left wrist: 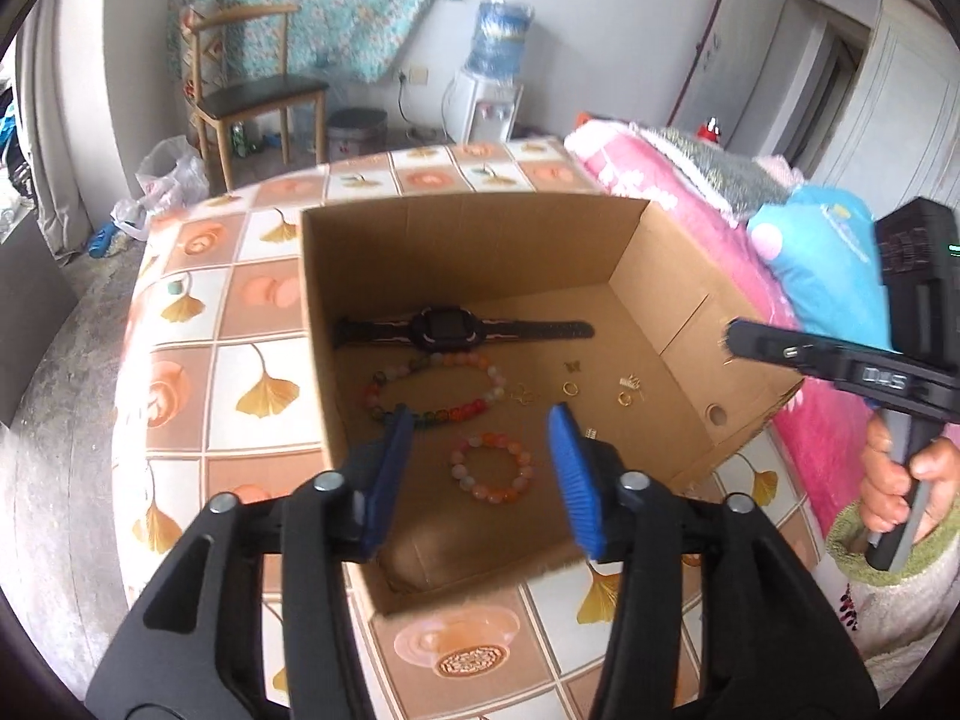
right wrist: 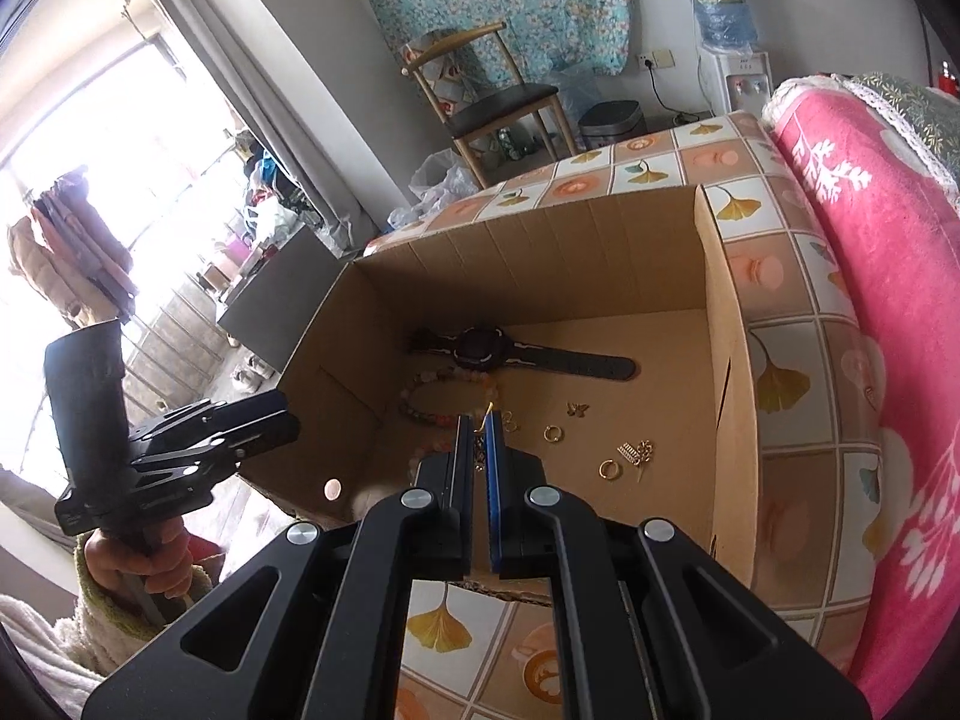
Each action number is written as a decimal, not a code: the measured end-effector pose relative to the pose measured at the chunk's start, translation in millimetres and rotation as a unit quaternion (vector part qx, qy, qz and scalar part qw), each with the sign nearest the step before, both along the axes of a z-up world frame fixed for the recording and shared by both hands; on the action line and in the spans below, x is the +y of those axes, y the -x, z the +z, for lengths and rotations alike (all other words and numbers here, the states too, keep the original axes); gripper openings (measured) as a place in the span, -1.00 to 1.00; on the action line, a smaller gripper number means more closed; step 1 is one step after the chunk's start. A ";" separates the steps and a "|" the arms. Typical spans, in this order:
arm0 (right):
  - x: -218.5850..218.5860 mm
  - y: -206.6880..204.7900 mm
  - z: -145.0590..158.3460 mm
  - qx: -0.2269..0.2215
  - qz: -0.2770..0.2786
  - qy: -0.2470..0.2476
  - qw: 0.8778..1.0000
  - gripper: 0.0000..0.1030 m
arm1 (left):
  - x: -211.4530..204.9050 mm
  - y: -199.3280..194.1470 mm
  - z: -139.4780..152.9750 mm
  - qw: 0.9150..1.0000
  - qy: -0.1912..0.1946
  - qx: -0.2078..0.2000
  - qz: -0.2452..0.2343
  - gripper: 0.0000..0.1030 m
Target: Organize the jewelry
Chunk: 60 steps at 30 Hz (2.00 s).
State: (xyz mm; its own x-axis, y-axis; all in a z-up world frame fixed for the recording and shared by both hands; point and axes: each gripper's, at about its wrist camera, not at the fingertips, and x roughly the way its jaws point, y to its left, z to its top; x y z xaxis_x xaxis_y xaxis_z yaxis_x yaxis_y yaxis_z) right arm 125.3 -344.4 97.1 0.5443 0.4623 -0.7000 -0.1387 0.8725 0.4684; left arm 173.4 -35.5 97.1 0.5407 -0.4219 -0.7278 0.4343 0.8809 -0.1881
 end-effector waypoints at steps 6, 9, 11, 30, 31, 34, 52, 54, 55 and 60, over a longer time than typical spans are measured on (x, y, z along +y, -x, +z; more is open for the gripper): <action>-2.6 -1.5 -3.2 0.017 -0.008 0.000 1.000 -0.87 | 16.5 18.7 4.9 0.999 0.009 -0.023 0.023 0.11; -6.7 2.6 -1.1 0.019 -0.017 -0.006 1.000 -0.79 | 25.1 21.3 3.8 0.999 0.019 -0.023 0.034 0.13; -13.0 8.7 6.1 0.008 -0.034 -0.003 0.999 -0.63 | 32.1 21.1 2.8 0.998 0.026 -0.022 0.044 0.22; -82.1 27.0 -20.2 0.076 -0.129 -0.077 0.986 0.03 | 58.0 1.2 -41.1 0.976 0.179 0.112 0.060 0.43; -79.9 26.7 -19.1 0.076 -0.127 -0.071 0.986 0.03 | 56.5 3.1 -40.1 0.977 0.172 0.109 0.059 0.43; -76.4 29.6 -16.1 0.077 -0.126 -0.059 0.987 0.03 | 54.8 9.4 -37.3 0.979 0.163 0.108 0.057 0.43; -57.9 125.3 -10.5 0.084 -0.139 -0.054 0.985 0.03 | 75.4 100.4 -36.0 0.978 0.165 0.111 0.058 0.43; -58.8 131.5 -12.0 0.082 -0.139 -0.065 0.985 0.03 | 77.1 104.0 -33.3 0.981 0.155 0.101 0.062 0.44; -59.8 133.4 -12.5 0.080 -0.140 -0.068 0.985 0.03 | 76.9 107.1 -30.2 0.984 0.139 0.089 0.070 0.45; -61.6 157.3 12.0 0.033 -0.175 -0.011 0.984 0.21 | 77.3 131.0 0.2 0.991 0.080 0.009 0.110 0.60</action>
State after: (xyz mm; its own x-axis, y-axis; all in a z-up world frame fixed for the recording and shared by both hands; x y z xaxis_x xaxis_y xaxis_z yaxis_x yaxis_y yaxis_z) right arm -32.0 -406.1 109.1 0.6262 0.2710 -0.7311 0.1991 0.8510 0.4859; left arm 42.4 41.8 97.4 0.6195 -0.4071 -0.6712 0.2311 0.9117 -0.3397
